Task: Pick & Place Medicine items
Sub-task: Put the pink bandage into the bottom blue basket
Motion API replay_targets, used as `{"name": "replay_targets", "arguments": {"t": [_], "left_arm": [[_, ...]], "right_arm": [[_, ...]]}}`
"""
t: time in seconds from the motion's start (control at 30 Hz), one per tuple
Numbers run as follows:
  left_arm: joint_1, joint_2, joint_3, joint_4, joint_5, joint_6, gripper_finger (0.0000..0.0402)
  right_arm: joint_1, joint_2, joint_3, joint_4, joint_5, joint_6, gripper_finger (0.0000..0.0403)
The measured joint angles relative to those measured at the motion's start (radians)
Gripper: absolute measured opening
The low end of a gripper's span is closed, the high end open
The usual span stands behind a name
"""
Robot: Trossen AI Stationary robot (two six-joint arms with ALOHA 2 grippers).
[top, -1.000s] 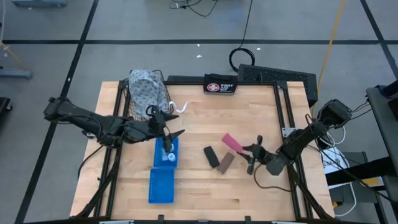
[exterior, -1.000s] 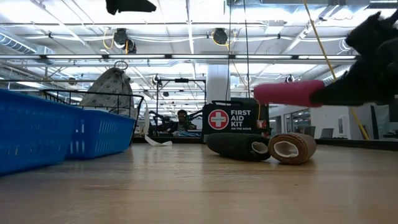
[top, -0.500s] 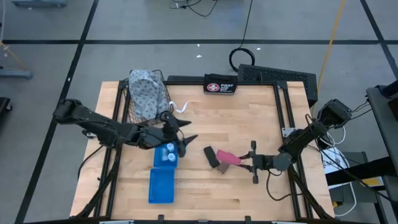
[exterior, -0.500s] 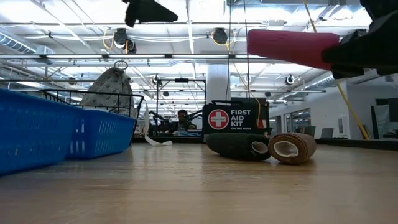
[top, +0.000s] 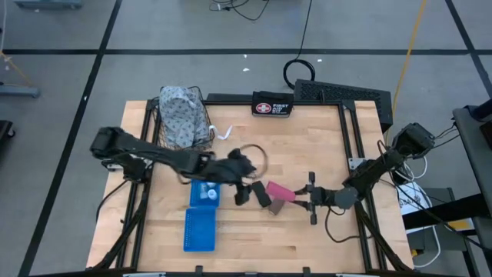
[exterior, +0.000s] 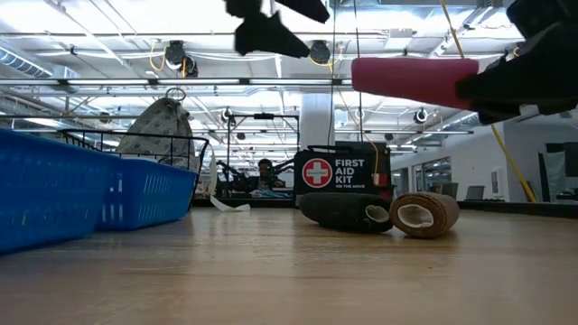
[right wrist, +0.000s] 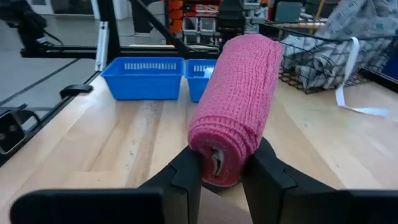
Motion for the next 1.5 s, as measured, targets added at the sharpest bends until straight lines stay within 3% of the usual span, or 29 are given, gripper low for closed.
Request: {"name": "replay_targets", "arguments": {"t": [0.2,0.4,0.67,0.87,1.03,1.5], "left_arm": [[0.001,0.186,0.317,-0.22,0.17,0.21,0.0317],[0.017,0.316,0.483,-0.316,0.331,0.268,0.0317],[0.047,0.369,0.494,-0.36,0.34,0.207,0.0307],[0.063,0.37,0.494,-0.359,0.422,0.163,0.0298],[0.059,0.37,0.494,-0.369,0.463,0.161,0.03],[0.062,0.37,0.494,-0.4,0.434,0.151,0.0247]], "right_arm": [[-0.083,0.0,0.018,-0.033,-0.171,0.057,0.0084],[-0.167,0.001,0.12,-0.23,-0.351,0.066,0.0084],[-0.187,0.0,0.178,-0.256,-0.443,-0.03,0.0084],[-0.189,0.001,0.178,-0.26,-0.431,-0.038,0.0084],[-0.189,0.001,0.178,-0.243,-0.361,-0.07,0.0084],[-0.189,0.001,0.178,-0.153,-0.36,-0.14,0.0084]]}}
